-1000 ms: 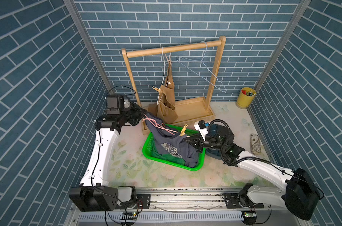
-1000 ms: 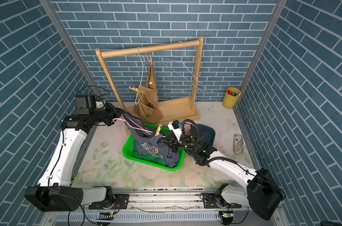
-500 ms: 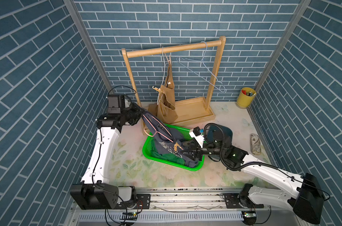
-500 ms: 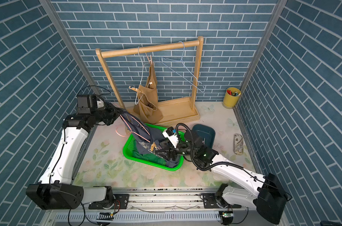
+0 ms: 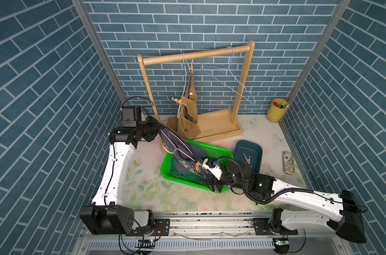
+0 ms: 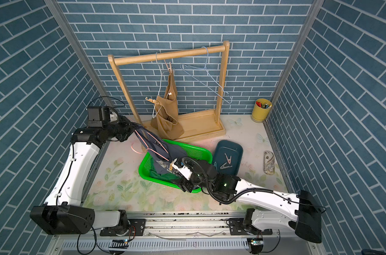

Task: Remove the clothespins securing tank tops to the hanger
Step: Remove the clothespin from the hanger.

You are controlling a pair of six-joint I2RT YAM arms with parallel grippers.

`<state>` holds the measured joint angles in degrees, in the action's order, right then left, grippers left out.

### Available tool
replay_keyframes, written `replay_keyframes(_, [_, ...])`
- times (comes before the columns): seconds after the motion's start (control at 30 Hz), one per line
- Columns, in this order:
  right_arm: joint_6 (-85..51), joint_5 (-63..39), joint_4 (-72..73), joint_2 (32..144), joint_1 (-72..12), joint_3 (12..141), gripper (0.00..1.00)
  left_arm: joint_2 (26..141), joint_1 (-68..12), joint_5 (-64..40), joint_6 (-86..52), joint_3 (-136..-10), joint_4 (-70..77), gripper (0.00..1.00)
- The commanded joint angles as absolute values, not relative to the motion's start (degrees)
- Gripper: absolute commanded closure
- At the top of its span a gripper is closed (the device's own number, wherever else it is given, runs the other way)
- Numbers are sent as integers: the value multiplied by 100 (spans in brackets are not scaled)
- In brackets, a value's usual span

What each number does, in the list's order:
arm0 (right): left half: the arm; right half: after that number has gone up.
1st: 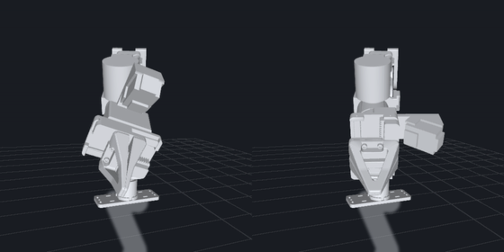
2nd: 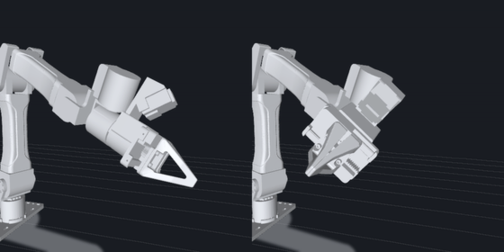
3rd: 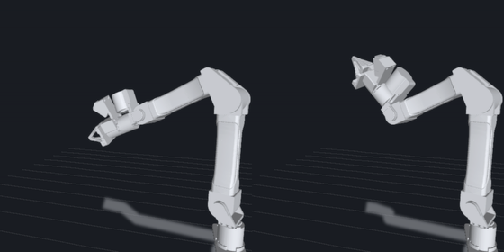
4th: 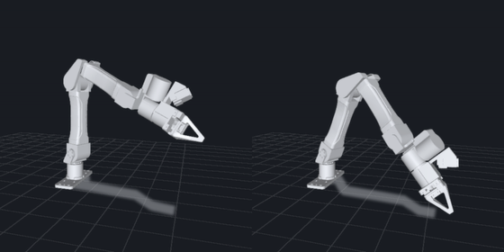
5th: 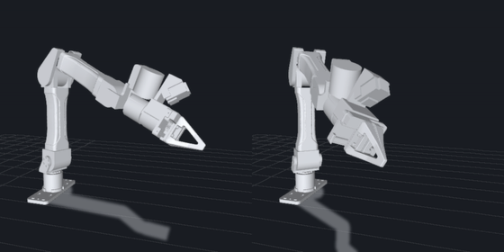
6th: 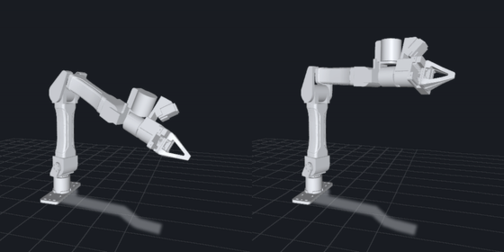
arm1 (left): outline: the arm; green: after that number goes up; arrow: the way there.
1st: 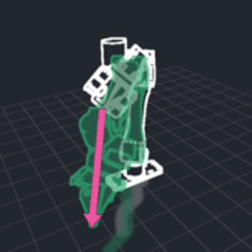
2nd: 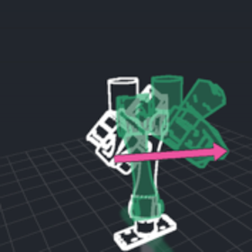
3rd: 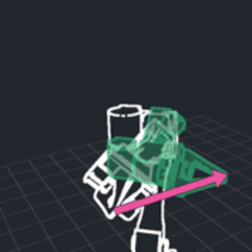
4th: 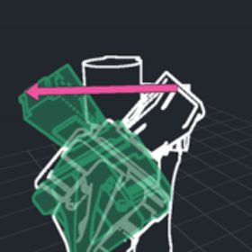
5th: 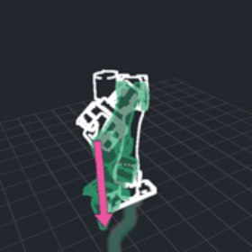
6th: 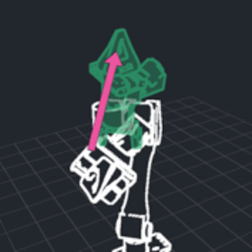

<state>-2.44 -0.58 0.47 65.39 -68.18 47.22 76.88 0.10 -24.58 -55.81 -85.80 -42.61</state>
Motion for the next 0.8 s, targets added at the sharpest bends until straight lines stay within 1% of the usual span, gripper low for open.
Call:
replay_keyframes(0.0, [408,909,588,6621,-6930,4729,34,7618,45,-2393,-5617,-8653,-4183,100])
replay_keyframes(0.1, [632,1149,1105,6776,-6947,4619,36,7560,44,-2404,-5671,-8579,-4109,100])
replay_keyframes(0.27, [865,1121,1675,7092,-6948,4641,40,7578,45,-2500,-5698,-8565,-4054,100])
replay_keyframes(0.43, [914,1133,1796,7331,-6935,4771,44,7553,48,-2593,-5768,-8459,-3925,100])
replay_keyframes(0.47, [914,1135,1831,7368,-6935,4781,47,7547,44,-2601,-5766,-8445,-3914,100])
replay_keyframes(0.57, [905,1140,1913,7416,-6935,4742,61,7544,46,-2644,-5767,-8408,-3875,100])
replay_keyframes(0.6, [903,1147,1922,7414,-6935,4729,64,7548,48,-2663,-5775,-8401,-3855,100])
replay_keyframes(0.77, [914,1145,1890,7292,-6935,4634,70,7567,47,-2694,-5779,-8360,-3809,100])
